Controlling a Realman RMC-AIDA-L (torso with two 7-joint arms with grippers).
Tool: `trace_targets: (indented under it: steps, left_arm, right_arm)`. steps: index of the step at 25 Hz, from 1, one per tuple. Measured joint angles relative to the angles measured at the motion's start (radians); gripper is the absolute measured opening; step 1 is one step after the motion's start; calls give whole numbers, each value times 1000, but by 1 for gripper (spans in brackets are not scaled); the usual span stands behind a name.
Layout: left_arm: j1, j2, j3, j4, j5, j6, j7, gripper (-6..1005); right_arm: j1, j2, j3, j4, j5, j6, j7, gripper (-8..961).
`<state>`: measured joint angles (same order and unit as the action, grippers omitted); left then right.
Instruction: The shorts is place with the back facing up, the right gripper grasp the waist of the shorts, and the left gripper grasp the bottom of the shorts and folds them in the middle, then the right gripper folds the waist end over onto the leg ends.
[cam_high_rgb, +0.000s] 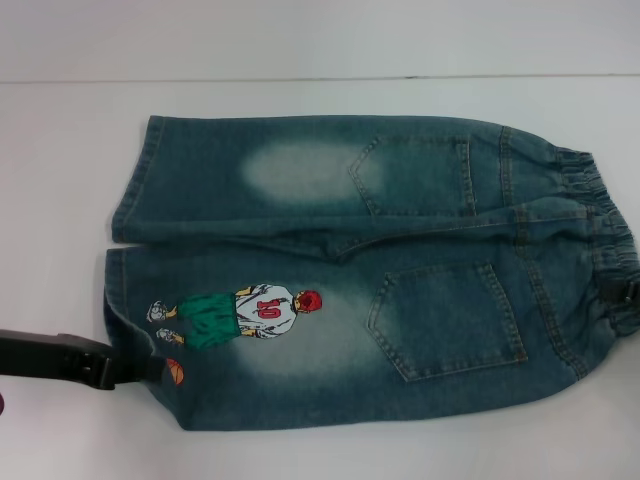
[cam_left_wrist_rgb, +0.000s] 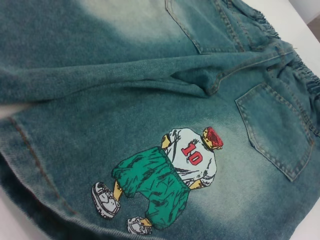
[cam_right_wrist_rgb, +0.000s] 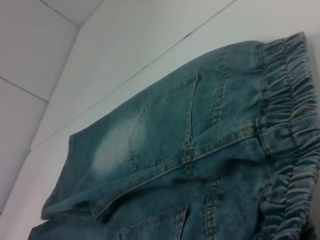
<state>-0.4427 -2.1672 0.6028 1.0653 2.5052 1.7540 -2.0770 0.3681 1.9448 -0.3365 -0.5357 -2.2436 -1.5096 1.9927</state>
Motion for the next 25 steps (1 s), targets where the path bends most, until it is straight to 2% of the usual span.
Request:
trace_targets:
  steps: [5,8,19,24,25]
  left_arm:
    - [-1,2,0,3,-9,5,0,6]
    - [-2,3,0,4,-15,7,0,6]
    - [6,4,-7,7,-16,18,0,7]
    - [23,5,-19,24,-43,45,4,7]
    - [26,5,-20,27,-52,49,7,7]
  right_arm:
    - [-2,-4,-20,-6,-2,0,-9,696]
    - [1,-5,-51,-7,-3,2,-12,476]
    - [1,-13,-56,-23,-1,-27,-12,234]
    - [-8,-19,-55,-36,-1,-33,-6,44]
    - [-8,-21,-54,-36,0,-35,-6,44]
